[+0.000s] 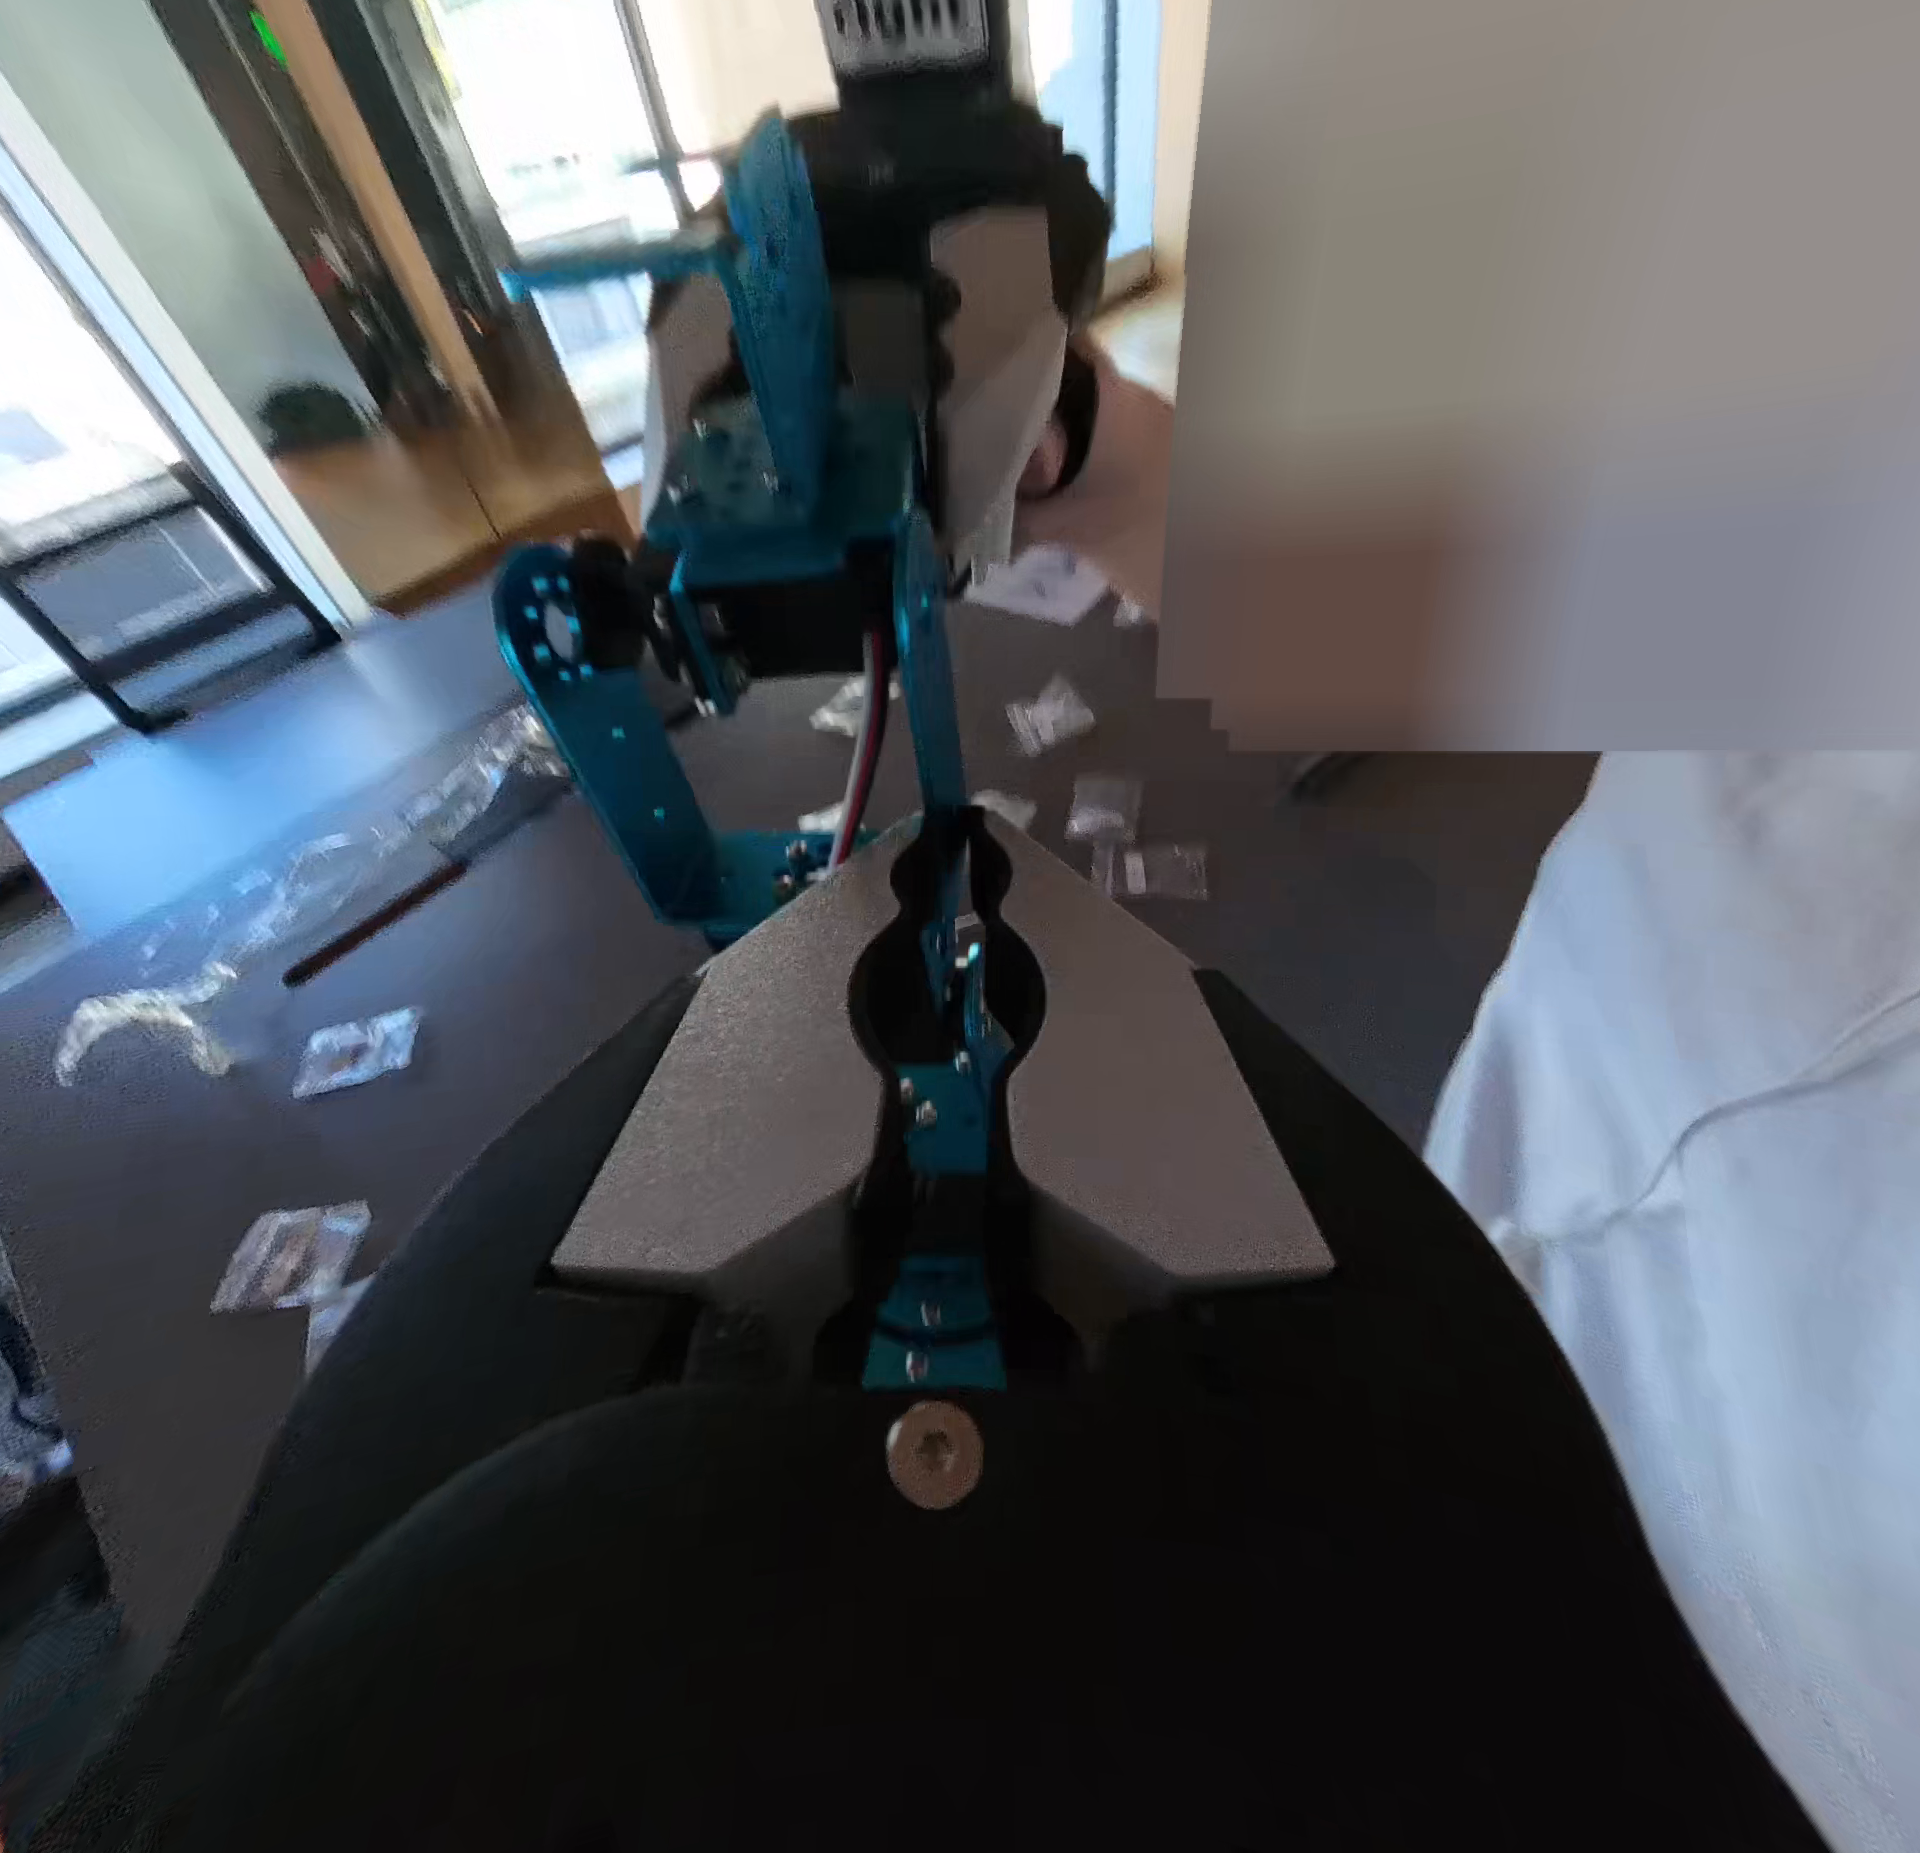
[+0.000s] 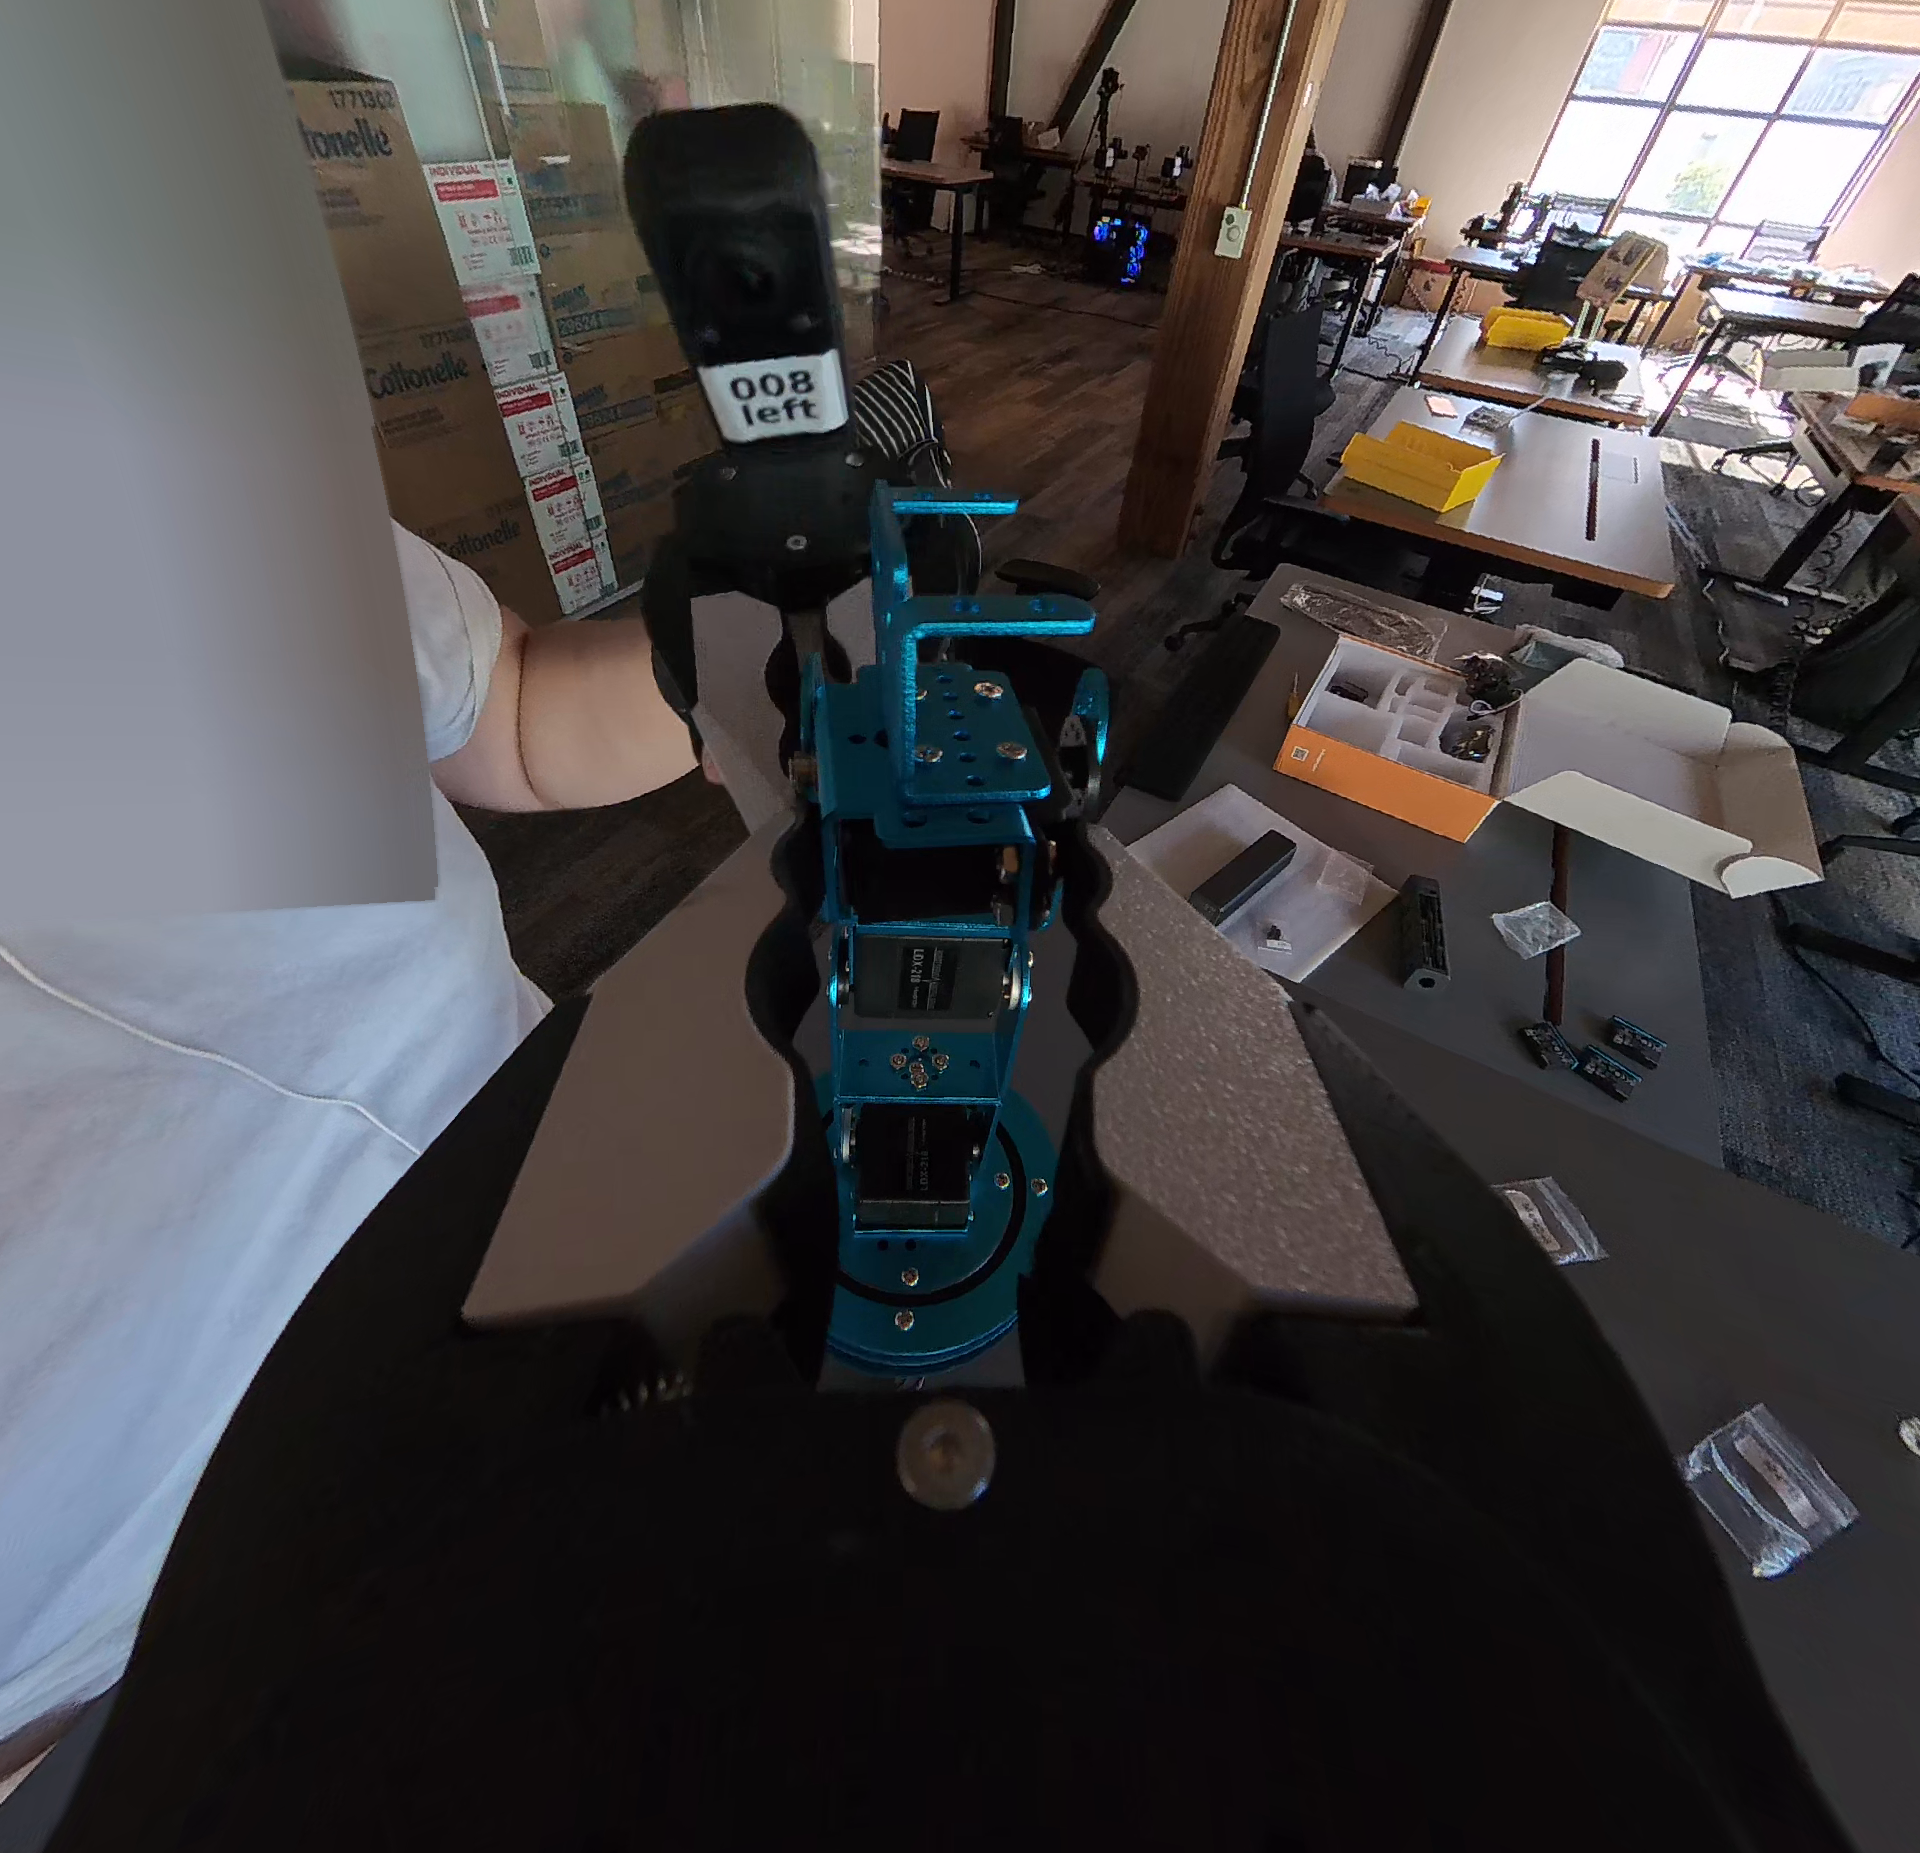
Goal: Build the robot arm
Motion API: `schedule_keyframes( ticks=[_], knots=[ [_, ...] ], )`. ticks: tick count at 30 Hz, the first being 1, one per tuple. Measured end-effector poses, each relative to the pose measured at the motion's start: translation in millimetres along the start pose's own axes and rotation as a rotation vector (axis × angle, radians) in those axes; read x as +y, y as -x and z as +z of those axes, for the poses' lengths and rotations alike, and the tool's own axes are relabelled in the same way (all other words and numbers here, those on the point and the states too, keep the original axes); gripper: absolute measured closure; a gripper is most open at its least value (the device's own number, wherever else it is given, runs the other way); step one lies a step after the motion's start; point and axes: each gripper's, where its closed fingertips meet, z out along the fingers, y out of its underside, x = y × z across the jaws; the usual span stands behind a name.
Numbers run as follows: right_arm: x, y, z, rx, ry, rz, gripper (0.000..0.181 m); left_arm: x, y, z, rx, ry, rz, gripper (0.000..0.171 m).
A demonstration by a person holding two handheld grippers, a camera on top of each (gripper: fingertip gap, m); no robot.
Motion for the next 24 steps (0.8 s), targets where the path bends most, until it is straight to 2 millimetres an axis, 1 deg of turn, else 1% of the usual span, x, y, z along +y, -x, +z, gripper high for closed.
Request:
schedule_keyframes(
  ticks=[3, 5, 7, 11, 13, 17, 24],
  knots=[
    [0, 0, 1, 0.006, 0.000, -0.002, 0.134, -4, 1, -1, -0.004, -0.067, -0.012, 0.168],
    [0, 0, 1, 0.005, 0.003, -0.003, 0.134, -16, 2, -8, -0.007, -0.154, -0.030, 0.169],
    [0, 0, 1, 0.005, 0.004, -0.002, 0.134, -24, 3, -15, -0.006, -0.201, -0.034, 0.168],
    [0, -1, 1, 0.008, -0.001, 0.008, 0.134, -25, 0, -9, 0.038, -0.222, -0.079, 0.163],
    [0, 0, 0, 0.003, -0.001, 0.012, 0.134, -25, 2, -4, 0.016, -0.240, -0.054, 0.170],
    [2, 2, -3, -0.005, -0.011, 0.017, 0.134, -26, -2, -1, 0.051, -0.273, -0.059, 0.171],
    [4, 1, -2, 0.001, -0.031, 0.029, 0.134, -26, -2, -1, 0.085, -0.293, -0.054, 0.171]
  ],
)
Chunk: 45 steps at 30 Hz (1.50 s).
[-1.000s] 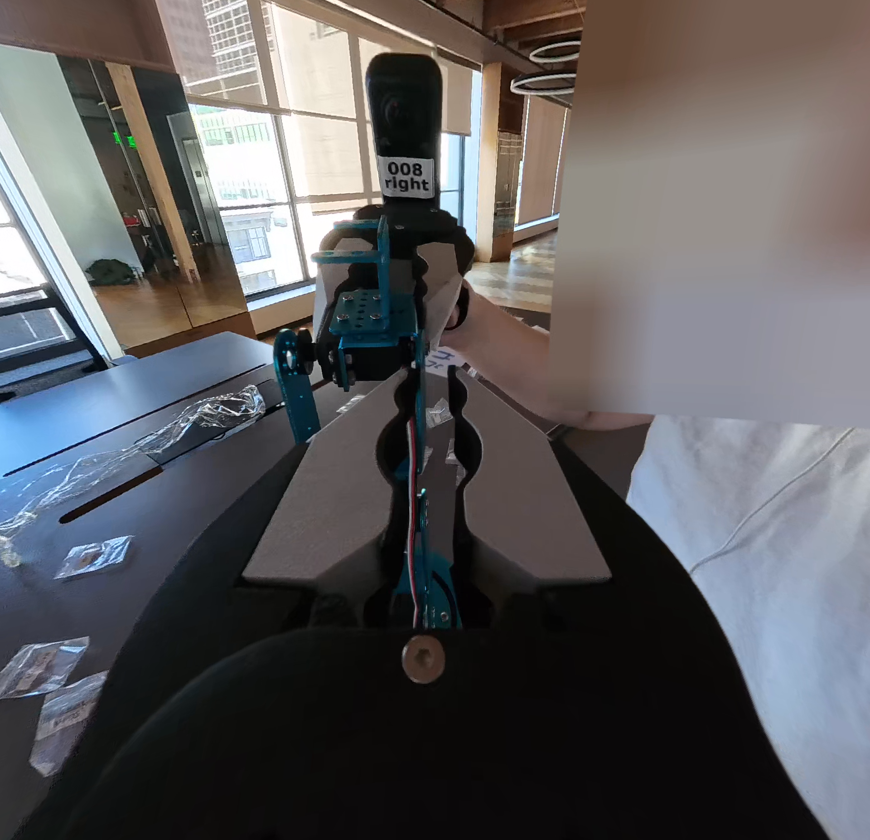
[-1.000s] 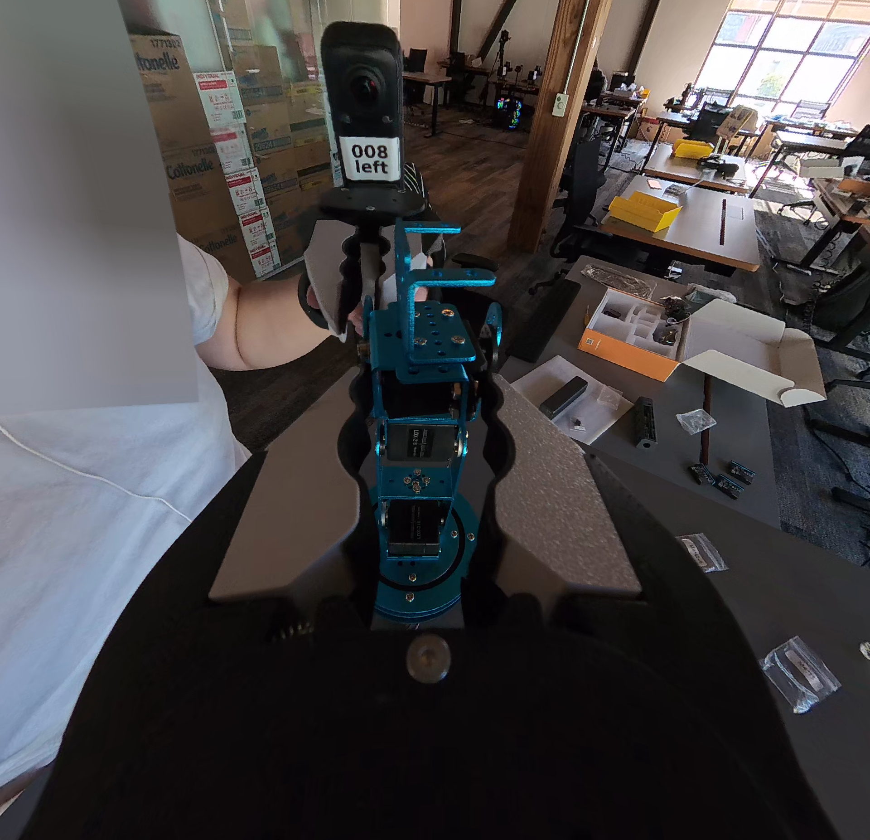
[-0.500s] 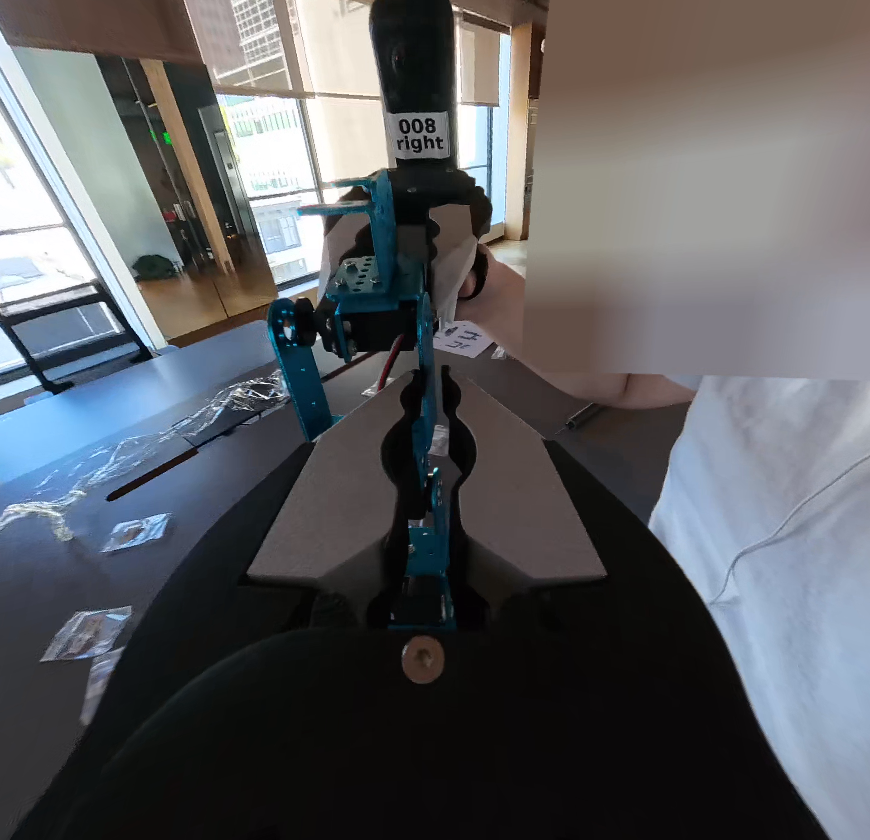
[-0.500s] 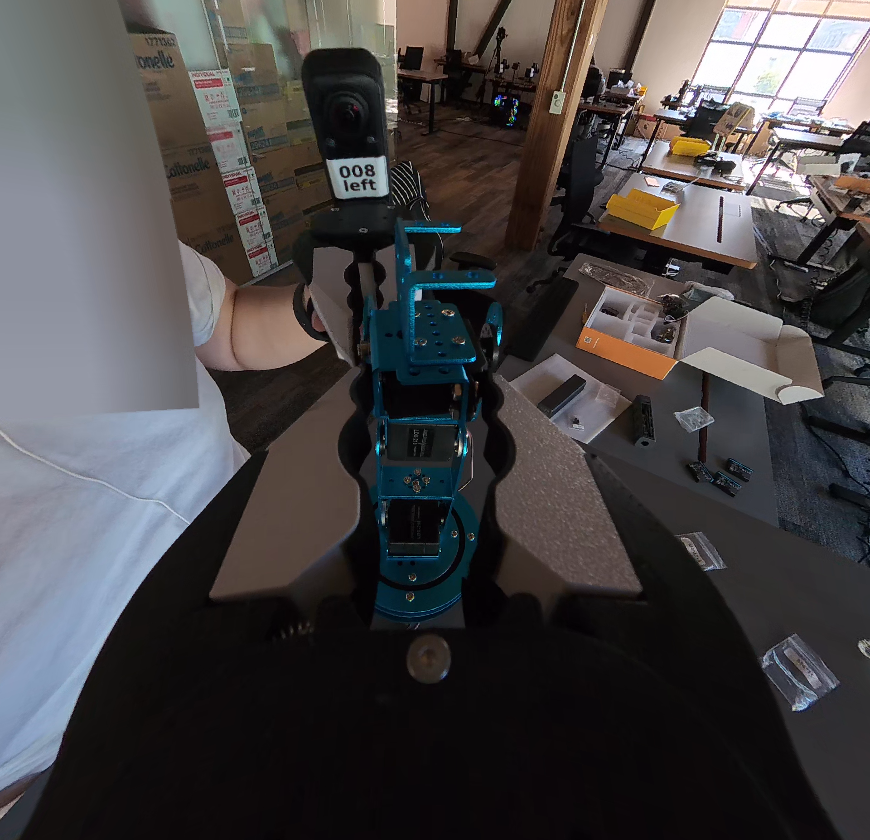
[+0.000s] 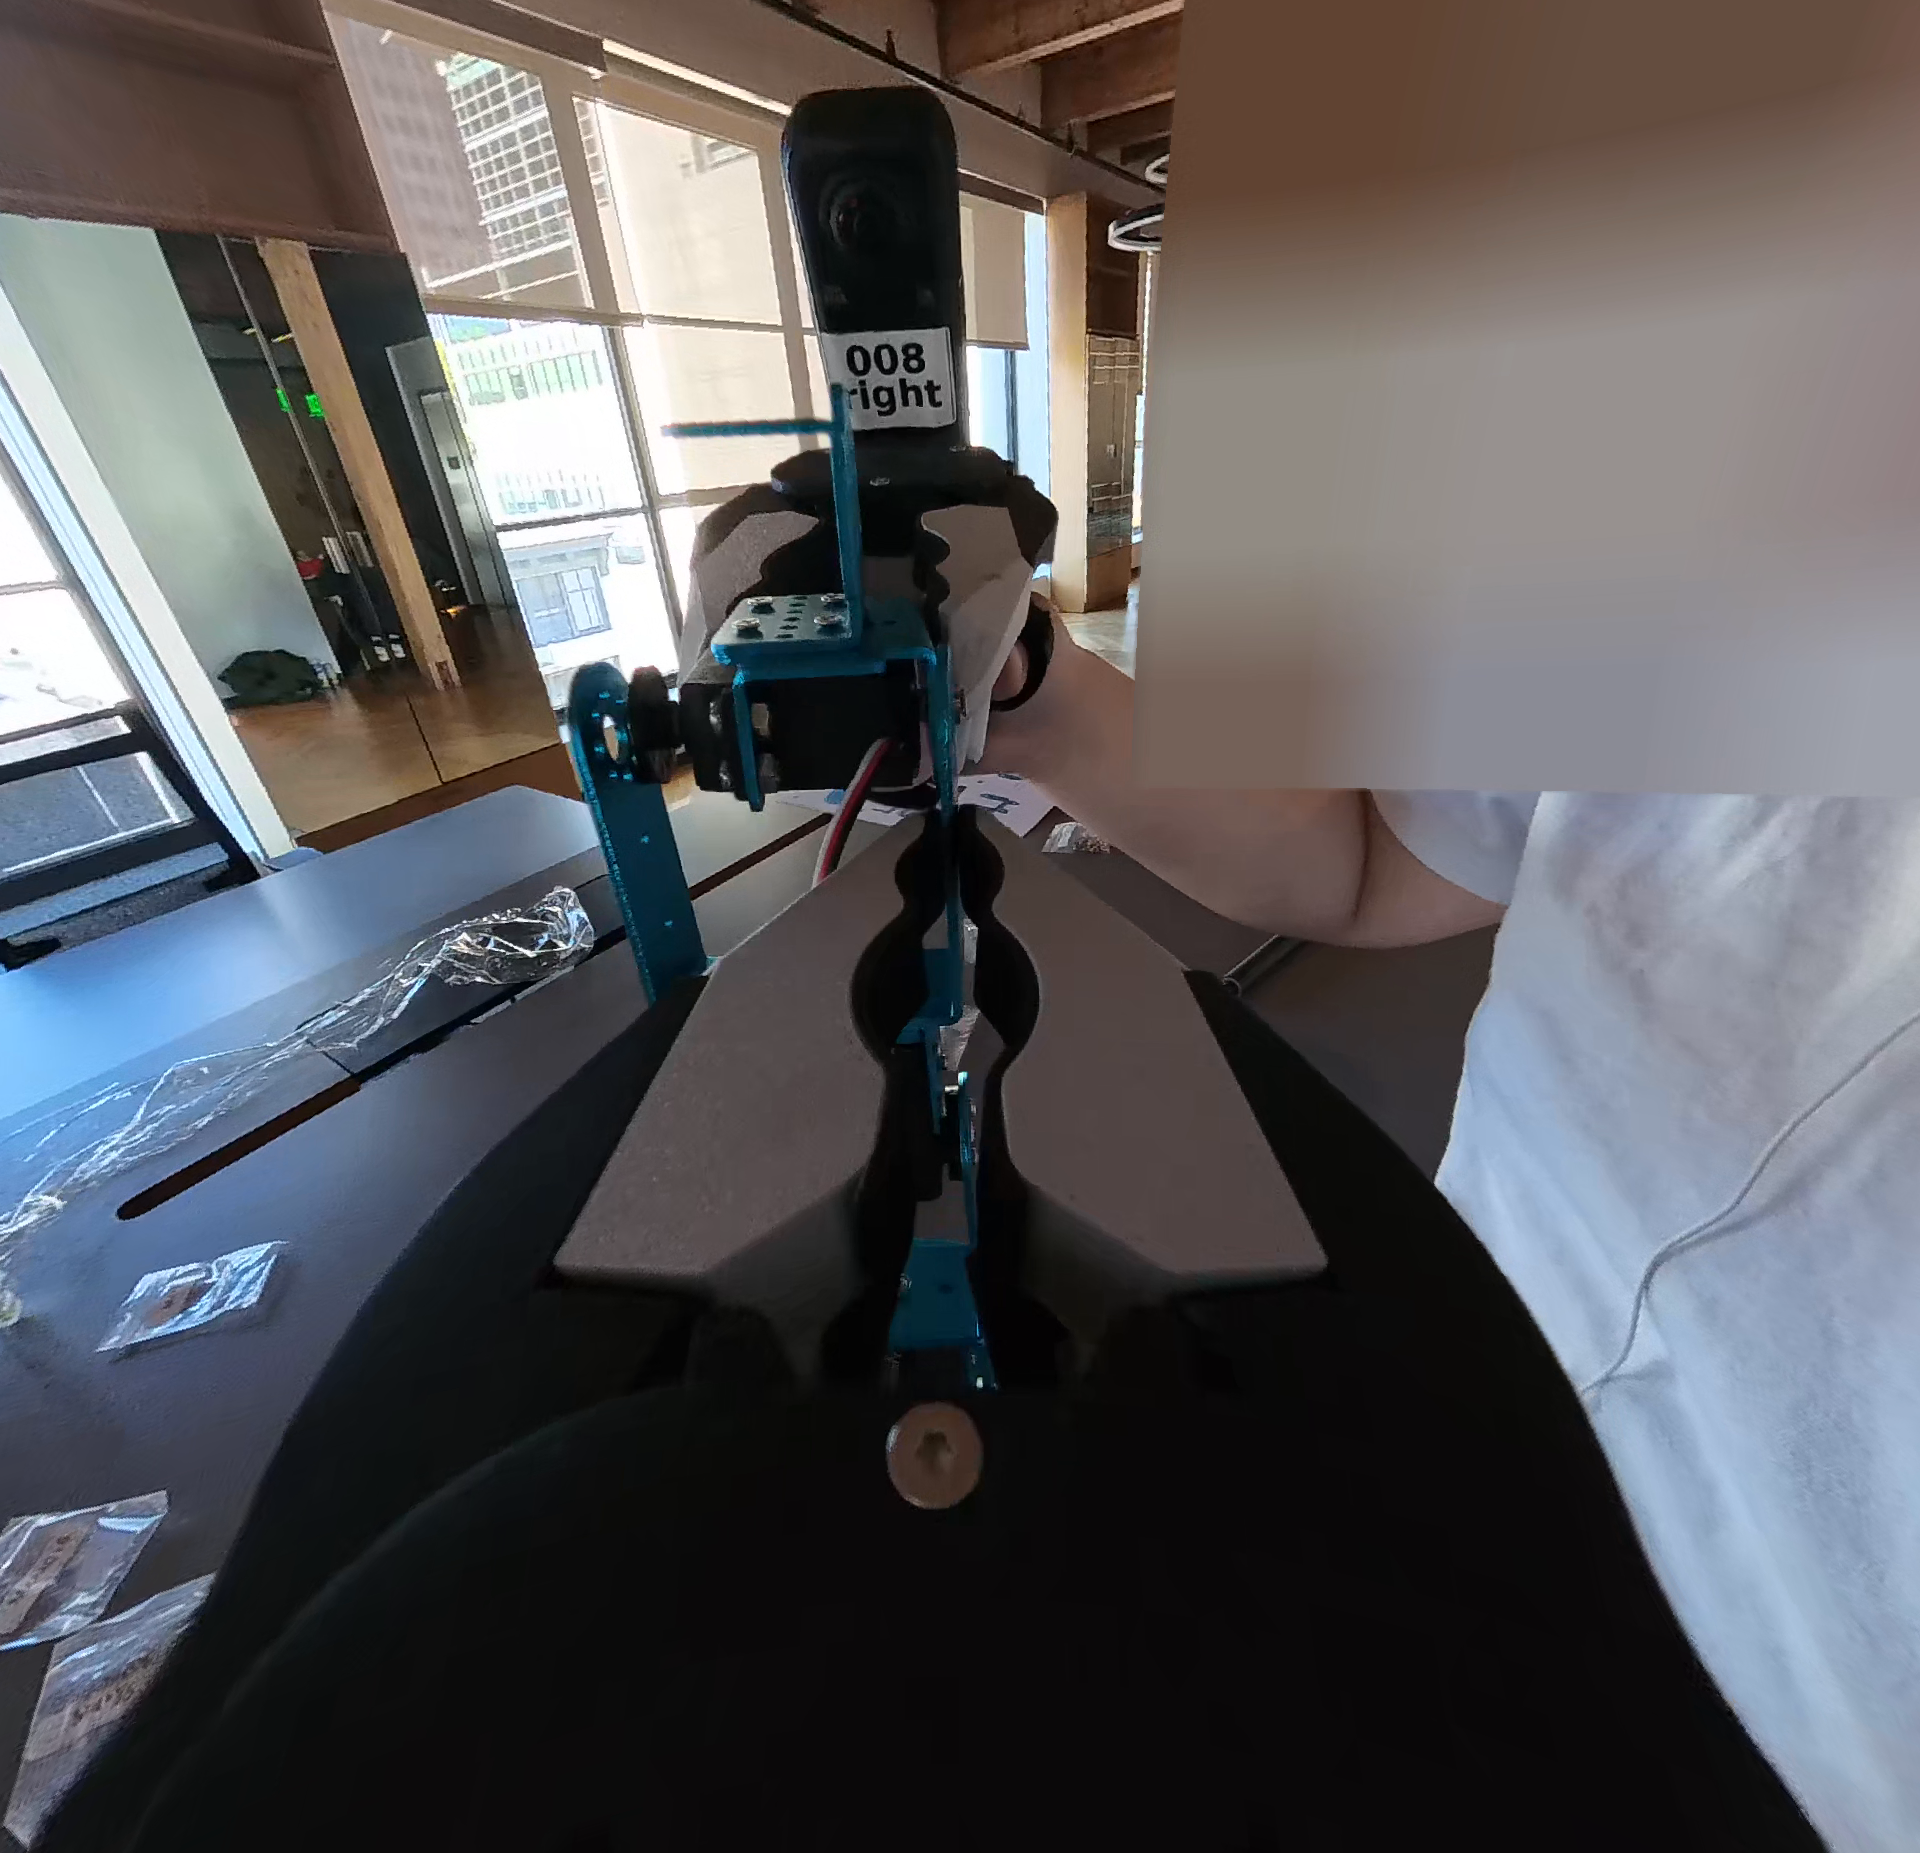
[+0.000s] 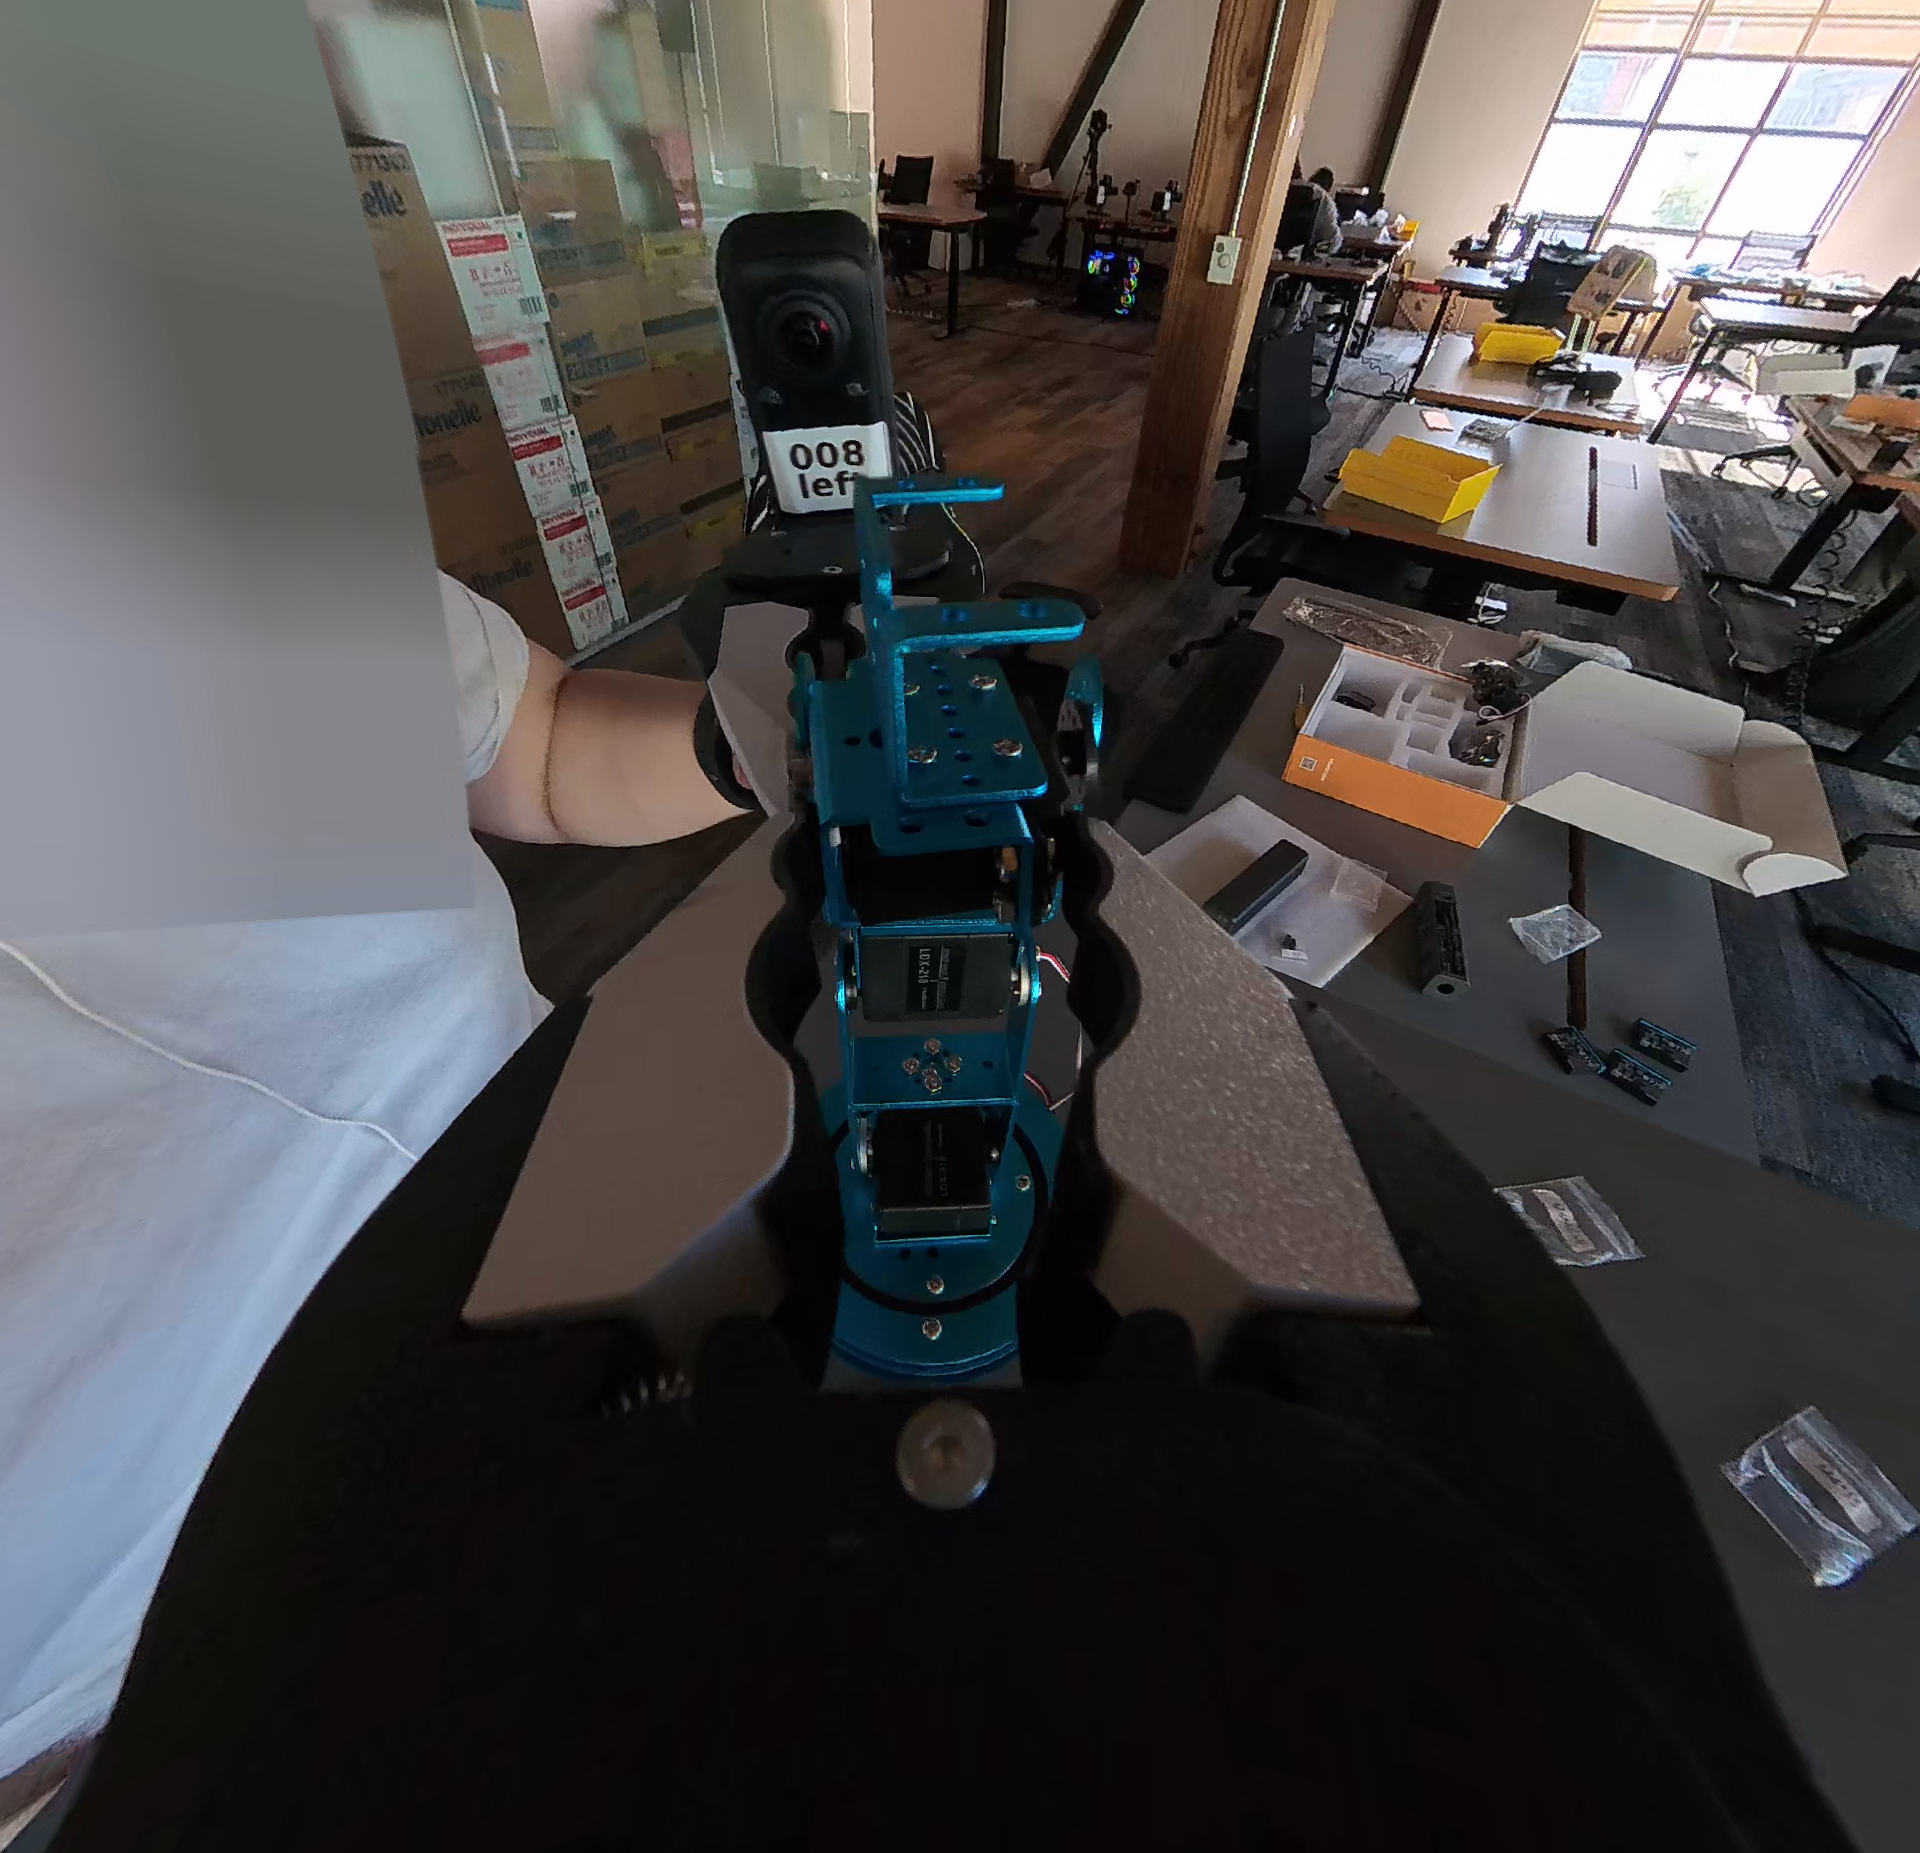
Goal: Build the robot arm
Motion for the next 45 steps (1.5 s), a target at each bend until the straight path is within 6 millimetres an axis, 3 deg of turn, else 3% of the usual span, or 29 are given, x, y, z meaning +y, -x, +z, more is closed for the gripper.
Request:
schedule_keyframes(
  ticks=[45],
  knots=[
    [6.4, -1.9, 1.8, 0.005, 0.033, 0.111, 0.133, -5.3, 0.9, 7.4, -0.043, -0.069, 0.159, 0.170]
  ],
)
